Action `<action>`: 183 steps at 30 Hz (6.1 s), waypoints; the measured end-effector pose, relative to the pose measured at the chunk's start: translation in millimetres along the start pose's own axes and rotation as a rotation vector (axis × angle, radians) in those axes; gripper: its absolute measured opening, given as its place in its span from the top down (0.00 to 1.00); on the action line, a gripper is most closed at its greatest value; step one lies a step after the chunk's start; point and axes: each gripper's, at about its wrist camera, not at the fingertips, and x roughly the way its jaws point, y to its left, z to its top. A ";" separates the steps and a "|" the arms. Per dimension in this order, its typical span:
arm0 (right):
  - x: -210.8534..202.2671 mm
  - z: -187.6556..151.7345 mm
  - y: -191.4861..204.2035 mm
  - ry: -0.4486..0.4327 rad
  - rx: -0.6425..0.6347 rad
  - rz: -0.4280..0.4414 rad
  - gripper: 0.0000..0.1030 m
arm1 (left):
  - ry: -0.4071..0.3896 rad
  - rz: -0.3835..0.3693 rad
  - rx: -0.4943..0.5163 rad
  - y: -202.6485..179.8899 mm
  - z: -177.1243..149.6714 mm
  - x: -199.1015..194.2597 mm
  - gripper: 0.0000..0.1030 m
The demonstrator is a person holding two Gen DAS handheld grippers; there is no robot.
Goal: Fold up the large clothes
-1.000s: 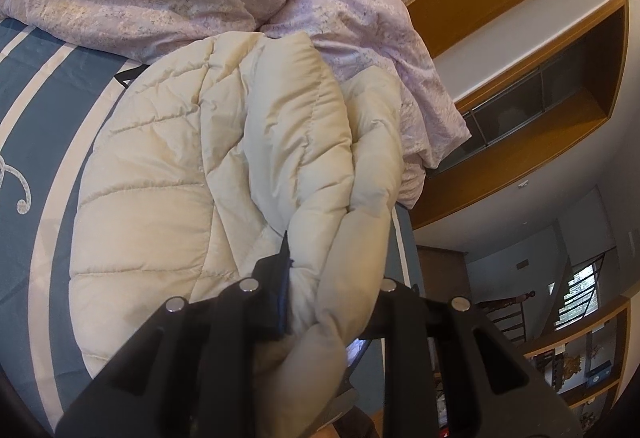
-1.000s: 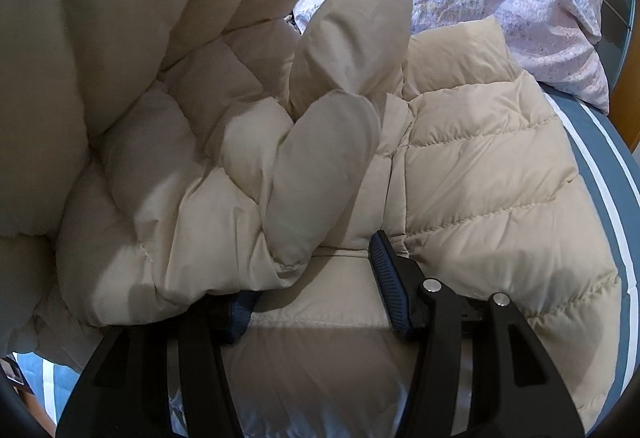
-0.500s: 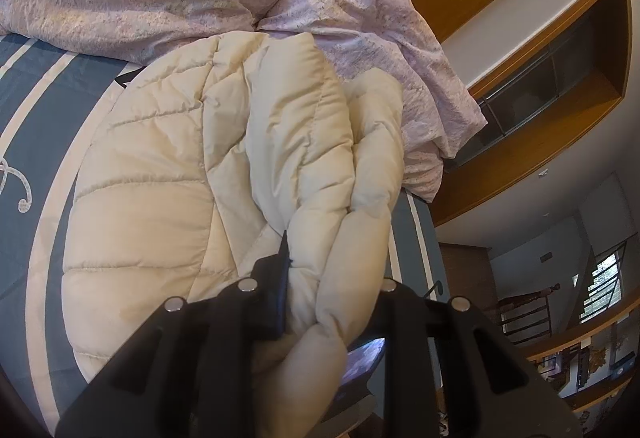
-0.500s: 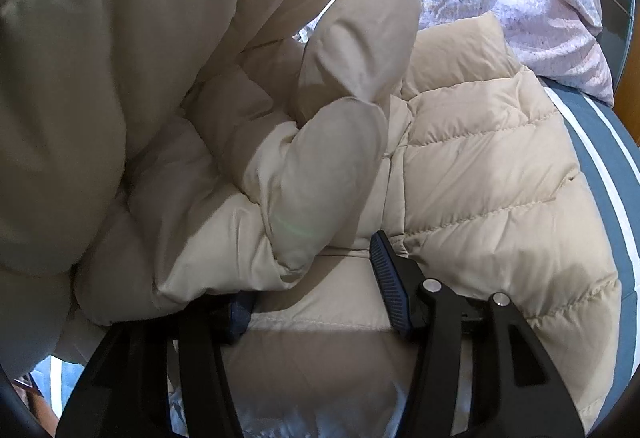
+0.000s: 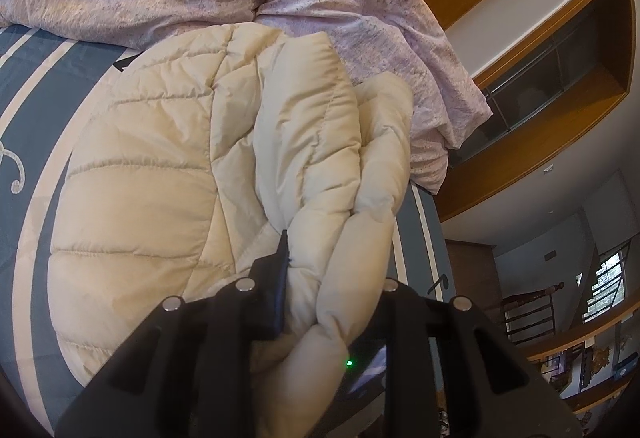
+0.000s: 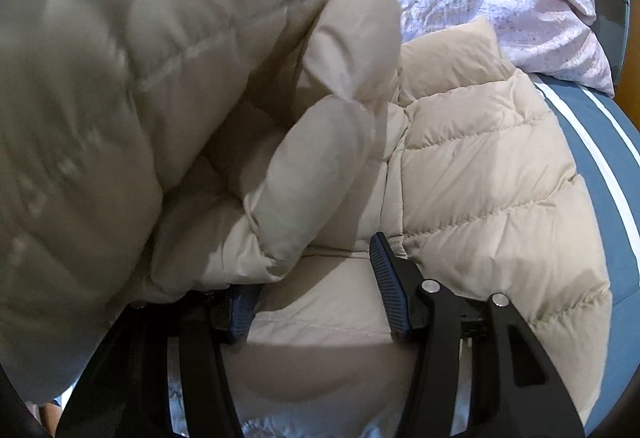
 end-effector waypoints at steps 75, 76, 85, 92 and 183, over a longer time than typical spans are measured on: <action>-55.0 -41.2 -107.6 0.045 0.188 -0.108 0.54 | -0.005 0.302 0.181 34.8 -40.7 -3.4 0.30; -55.1 -41.3 -107.8 0.045 0.188 -0.107 0.54 | -0.003 0.299 0.189 31.8 -42.3 -0.2 0.30; -55.4 -38.4 -113.3 0.046 0.194 -0.099 0.54 | 0.024 0.293 0.225 12.9 -58.6 30.8 0.27; -57.9 -35.7 -117.7 0.043 0.194 -0.105 0.54 | 0.031 0.292 0.246 2.5 -65.3 45.7 0.25; -22.2 38.0 -151.0 -0.011 0.189 -0.144 0.70 | -0.018 0.393 0.563 4.2 29.5 102.4 0.14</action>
